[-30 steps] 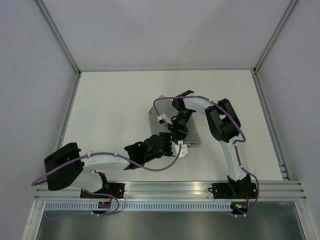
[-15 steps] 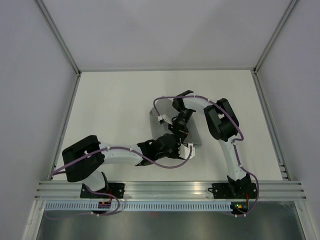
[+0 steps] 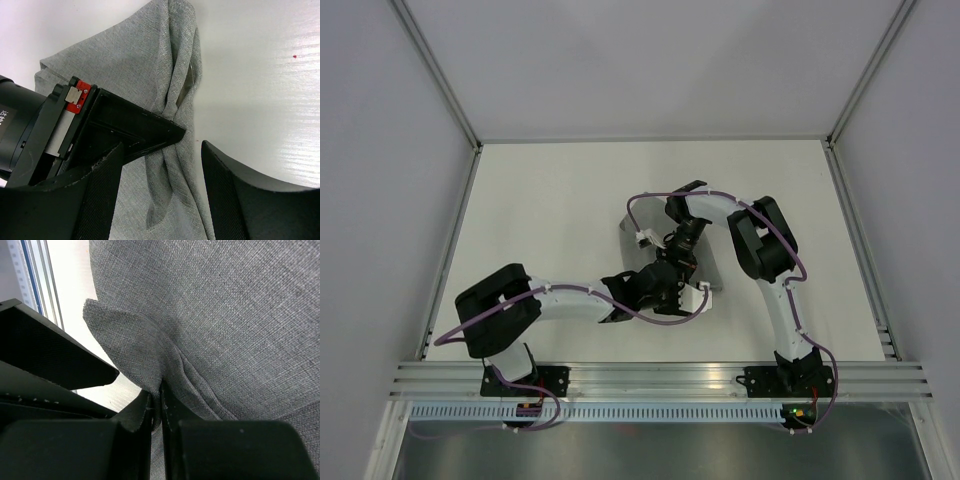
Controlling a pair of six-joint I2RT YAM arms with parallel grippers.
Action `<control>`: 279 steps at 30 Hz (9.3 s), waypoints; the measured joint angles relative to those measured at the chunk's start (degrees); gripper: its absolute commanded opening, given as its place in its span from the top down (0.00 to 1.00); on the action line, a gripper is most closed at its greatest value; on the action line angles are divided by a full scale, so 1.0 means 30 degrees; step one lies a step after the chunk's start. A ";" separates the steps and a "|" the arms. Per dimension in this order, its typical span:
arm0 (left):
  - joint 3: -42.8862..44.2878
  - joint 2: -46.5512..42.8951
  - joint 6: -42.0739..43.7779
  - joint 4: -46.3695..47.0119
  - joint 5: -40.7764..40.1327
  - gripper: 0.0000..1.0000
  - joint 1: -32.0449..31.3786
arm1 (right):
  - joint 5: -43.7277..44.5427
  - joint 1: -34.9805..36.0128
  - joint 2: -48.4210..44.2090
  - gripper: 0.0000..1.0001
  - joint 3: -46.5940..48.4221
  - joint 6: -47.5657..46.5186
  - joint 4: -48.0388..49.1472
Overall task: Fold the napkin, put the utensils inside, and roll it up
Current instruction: Roll the napkin with the utensil
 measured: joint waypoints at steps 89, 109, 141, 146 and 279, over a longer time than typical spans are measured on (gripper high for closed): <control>0.1763 -0.0619 -0.3723 -0.2943 0.2754 0.26 0.1523 | -0.0605 -0.1698 -0.0270 0.95 -0.1916 0.0044 -0.0401; 0.1953 0.2375 -0.4284 -0.0925 0.2732 0.28 0.1311 | -0.0605 -0.1756 -0.0270 0.95 -0.2011 0.0051 -0.0444; 0.2419 0.3249 -0.5719 -0.0568 0.4036 0.98 0.1137 | 0.0437 -0.1938 -0.1217 0.63 -0.2018 -0.0080 -0.0306; 0.2419 0.3257 -0.5734 -0.0568 0.4160 0.98 0.1151 | 0.0576 -0.2339 -0.2674 0.51 -0.1996 -0.0087 0.0546; 0.3286 0.2506 -1.0805 -0.1916 1.2349 0.52 0.7868 | 0.8510 0.1851 -1.6662 1.00 -1.8622 0.1144 1.7150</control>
